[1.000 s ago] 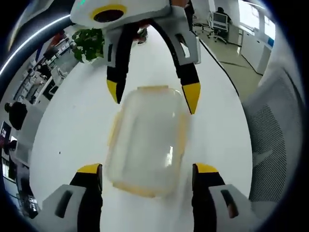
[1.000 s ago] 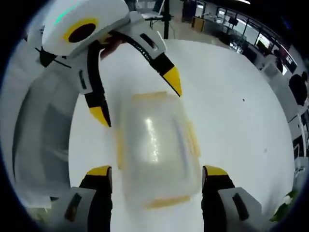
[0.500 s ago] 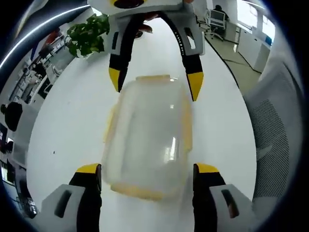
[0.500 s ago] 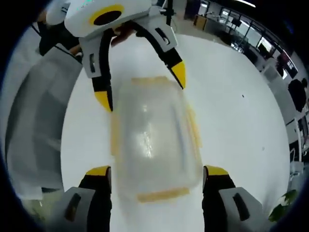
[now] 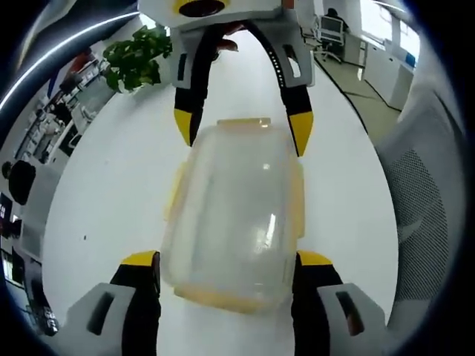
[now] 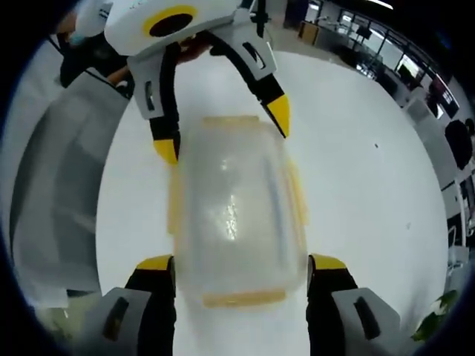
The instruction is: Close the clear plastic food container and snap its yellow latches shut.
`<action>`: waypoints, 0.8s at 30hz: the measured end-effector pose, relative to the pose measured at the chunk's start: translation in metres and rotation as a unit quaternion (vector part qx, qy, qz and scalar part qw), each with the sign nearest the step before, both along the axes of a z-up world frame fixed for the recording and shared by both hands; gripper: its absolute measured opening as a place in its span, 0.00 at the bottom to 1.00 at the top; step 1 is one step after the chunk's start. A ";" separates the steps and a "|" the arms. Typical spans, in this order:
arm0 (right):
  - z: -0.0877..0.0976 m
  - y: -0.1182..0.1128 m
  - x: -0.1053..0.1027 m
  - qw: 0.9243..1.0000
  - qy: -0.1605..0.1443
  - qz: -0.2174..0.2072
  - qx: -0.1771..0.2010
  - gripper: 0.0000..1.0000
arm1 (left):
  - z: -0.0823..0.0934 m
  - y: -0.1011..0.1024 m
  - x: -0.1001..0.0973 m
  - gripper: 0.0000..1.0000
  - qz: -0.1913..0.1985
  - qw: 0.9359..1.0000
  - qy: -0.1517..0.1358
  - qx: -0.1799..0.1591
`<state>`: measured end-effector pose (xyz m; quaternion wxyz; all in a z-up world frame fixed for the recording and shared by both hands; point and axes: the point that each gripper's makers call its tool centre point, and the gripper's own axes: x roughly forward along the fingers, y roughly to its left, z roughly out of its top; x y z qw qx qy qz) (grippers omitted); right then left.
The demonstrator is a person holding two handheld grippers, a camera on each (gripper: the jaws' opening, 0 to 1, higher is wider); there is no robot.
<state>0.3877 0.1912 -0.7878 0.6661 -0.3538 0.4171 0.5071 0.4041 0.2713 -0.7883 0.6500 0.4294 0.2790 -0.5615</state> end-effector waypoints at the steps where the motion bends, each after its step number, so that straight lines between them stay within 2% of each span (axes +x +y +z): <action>1: 0.000 0.000 0.000 1.000 0.000 0.000 0.000 0.71 | 0.000 0.001 0.000 0.72 0.000 1.000 0.000 0.000; 24: -0.002 0.026 -0.012 1.000 -0.002 0.003 -0.005 0.72 | 0.000 0.025 -0.012 0.72 0.016 1.000 0.001 -0.008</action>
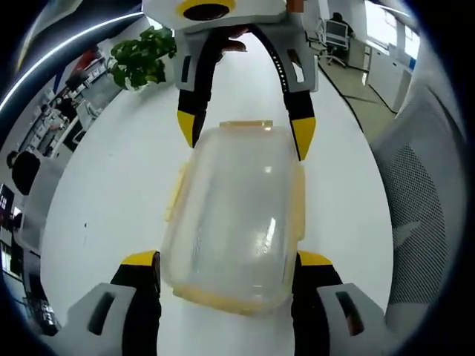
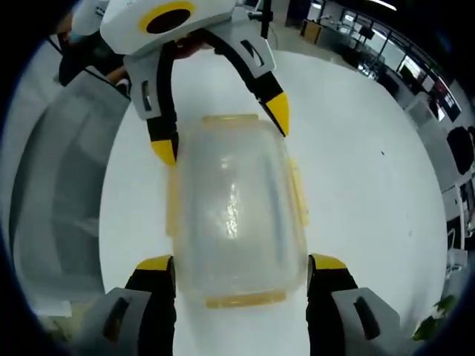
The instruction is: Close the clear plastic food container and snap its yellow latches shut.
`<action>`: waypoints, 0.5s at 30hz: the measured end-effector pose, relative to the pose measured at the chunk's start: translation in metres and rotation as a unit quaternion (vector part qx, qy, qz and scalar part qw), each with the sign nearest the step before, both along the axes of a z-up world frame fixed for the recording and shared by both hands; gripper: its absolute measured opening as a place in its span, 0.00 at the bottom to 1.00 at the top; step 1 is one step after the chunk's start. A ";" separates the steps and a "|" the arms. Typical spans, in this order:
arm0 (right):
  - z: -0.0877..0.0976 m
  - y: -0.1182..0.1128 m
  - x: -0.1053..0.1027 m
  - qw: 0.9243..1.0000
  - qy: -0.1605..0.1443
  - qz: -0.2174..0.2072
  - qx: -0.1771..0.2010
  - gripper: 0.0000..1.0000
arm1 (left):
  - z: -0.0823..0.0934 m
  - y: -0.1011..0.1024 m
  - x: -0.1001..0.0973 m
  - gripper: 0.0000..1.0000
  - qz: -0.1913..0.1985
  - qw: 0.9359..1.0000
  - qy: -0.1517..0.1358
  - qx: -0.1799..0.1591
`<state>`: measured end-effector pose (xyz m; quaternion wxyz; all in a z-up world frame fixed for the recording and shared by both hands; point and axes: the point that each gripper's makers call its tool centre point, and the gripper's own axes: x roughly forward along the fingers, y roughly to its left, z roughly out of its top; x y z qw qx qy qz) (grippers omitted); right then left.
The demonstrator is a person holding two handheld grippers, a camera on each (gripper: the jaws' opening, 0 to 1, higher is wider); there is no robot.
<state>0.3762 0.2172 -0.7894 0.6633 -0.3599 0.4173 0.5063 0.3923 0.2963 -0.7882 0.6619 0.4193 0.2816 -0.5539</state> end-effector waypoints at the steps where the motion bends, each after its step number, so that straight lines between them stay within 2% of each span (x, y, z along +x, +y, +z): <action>1: 0.000 0.002 -0.001 1.000 0.000 0.000 0.001 0.72 | 0.000 0.003 -0.001 0.72 0.000 1.000 0.000 0.000; 15: 0.000 0.029 -0.008 1.000 -0.002 0.009 0.001 0.72 | 0.000 0.028 -0.010 0.72 0.012 1.000 0.001 -0.006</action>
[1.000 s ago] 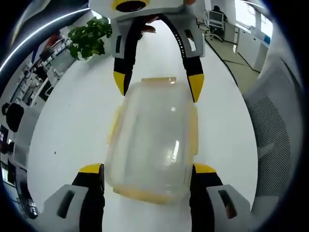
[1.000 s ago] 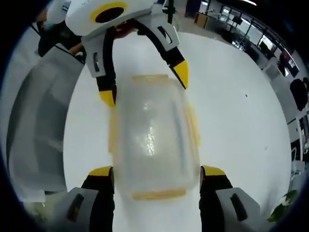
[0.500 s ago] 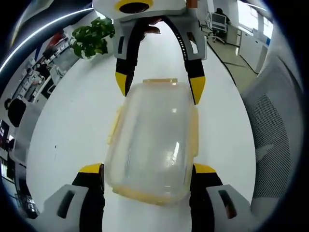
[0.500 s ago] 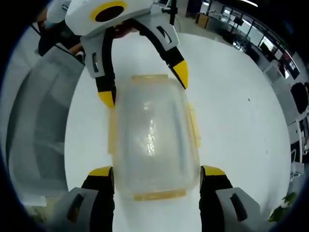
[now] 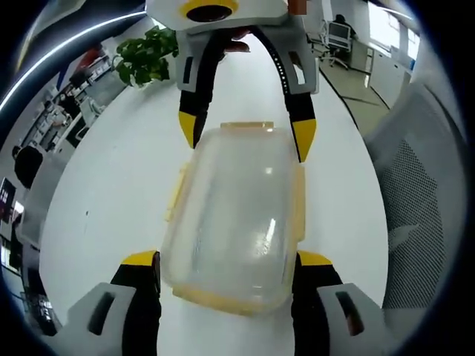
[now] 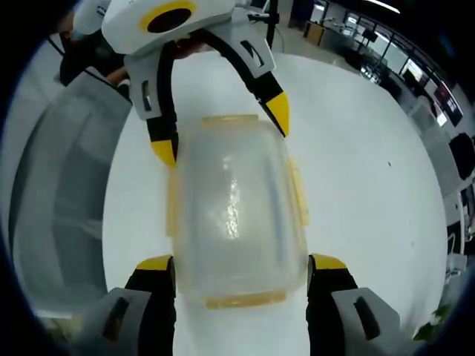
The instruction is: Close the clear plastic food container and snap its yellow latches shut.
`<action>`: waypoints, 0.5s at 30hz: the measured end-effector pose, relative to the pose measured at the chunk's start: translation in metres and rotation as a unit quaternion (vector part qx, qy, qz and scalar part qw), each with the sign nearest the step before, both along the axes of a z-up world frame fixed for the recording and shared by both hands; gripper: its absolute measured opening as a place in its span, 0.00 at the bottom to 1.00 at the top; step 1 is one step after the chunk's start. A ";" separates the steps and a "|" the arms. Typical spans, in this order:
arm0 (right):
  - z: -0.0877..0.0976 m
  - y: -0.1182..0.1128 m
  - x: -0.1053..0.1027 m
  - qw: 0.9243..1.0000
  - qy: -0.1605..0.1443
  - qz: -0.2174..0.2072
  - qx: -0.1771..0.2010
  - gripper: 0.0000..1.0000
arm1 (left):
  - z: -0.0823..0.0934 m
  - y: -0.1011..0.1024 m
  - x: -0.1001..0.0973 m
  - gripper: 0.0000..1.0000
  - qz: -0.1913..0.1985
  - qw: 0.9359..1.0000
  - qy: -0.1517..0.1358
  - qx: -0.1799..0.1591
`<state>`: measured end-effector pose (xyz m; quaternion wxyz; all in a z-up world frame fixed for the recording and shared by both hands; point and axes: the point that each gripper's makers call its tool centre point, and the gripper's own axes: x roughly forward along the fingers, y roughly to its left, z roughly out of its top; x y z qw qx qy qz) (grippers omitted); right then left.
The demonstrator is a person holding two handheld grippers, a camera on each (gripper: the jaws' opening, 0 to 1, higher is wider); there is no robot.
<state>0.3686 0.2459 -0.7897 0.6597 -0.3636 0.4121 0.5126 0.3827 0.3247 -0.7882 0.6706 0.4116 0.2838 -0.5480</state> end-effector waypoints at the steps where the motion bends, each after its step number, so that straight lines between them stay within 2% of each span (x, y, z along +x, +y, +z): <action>1: 0.000 0.002 0.000 1.000 0.000 0.000 0.000 0.72 | 0.000 0.002 0.000 0.72 0.001 1.000 0.000 0.000; 15: 0.000 0.023 -0.004 1.000 0.000 0.007 -0.004 0.72 | 0.001 0.022 -0.005 0.72 0.012 1.000 0.006 -0.008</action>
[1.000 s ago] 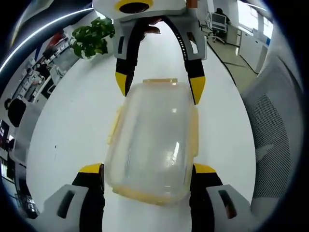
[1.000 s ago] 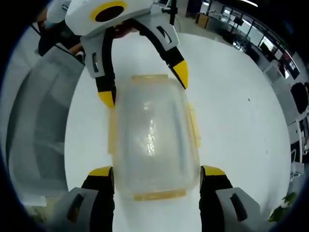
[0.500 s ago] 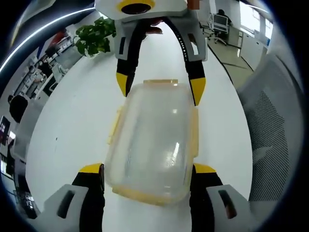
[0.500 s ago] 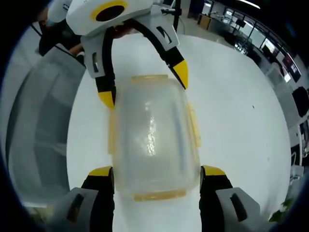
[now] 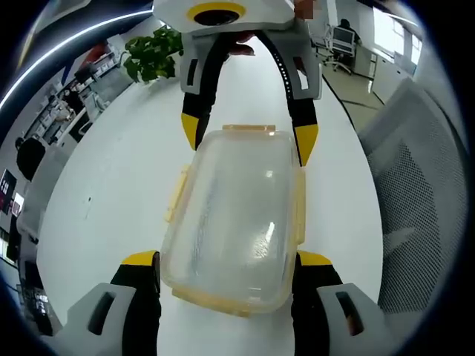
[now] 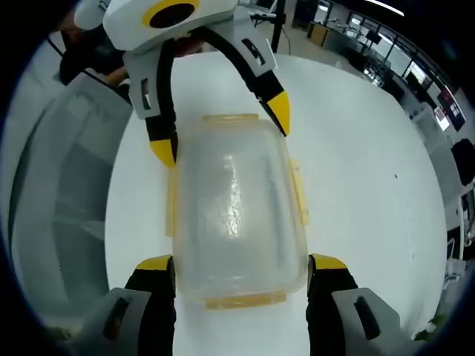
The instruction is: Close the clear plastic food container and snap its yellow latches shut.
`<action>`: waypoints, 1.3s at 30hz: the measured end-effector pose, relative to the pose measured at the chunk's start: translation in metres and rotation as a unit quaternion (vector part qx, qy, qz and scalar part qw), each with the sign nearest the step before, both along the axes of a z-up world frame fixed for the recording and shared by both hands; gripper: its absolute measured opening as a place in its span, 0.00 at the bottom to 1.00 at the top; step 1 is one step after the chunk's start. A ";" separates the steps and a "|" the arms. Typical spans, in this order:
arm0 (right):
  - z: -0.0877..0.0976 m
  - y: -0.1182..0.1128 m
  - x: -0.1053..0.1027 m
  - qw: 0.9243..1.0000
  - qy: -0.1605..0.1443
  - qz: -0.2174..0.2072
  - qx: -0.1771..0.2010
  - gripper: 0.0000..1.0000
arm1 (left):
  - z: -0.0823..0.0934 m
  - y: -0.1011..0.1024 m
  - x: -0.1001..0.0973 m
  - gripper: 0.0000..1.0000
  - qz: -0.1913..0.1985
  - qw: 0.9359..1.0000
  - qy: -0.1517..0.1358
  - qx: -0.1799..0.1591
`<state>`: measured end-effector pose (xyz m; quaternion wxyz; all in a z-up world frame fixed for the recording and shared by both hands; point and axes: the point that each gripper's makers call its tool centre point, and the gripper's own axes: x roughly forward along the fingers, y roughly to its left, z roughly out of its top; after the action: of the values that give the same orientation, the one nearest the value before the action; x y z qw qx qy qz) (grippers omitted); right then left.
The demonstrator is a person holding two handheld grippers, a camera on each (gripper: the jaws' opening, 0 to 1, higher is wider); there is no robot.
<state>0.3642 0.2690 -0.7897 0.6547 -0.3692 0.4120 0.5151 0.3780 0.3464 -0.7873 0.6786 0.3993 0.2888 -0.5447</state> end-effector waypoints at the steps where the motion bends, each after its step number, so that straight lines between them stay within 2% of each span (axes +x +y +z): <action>1: 0.000 0.002 0.000 1.000 0.000 0.001 0.000 0.72 | 0.000 0.001 -0.001 0.72 0.000 1.000 0.000 0.001; 24: 0.000 0.041 -0.001 1.000 -0.001 0.014 -0.009 0.72 | 0.002 0.042 -0.005 0.72 0.014 1.000 -0.002 -0.006; 39: -0.002 0.047 -0.001 1.000 -0.004 0.017 -0.013 0.72 | 0.000 0.046 -0.005 0.72 0.021 1.000 -0.007 -0.007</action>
<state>0.3637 0.3157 -0.7921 0.6425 -0.3867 0.4102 0.5190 0.3732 0.3928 -0.7871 0.6946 0.3923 0.2889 -0.5294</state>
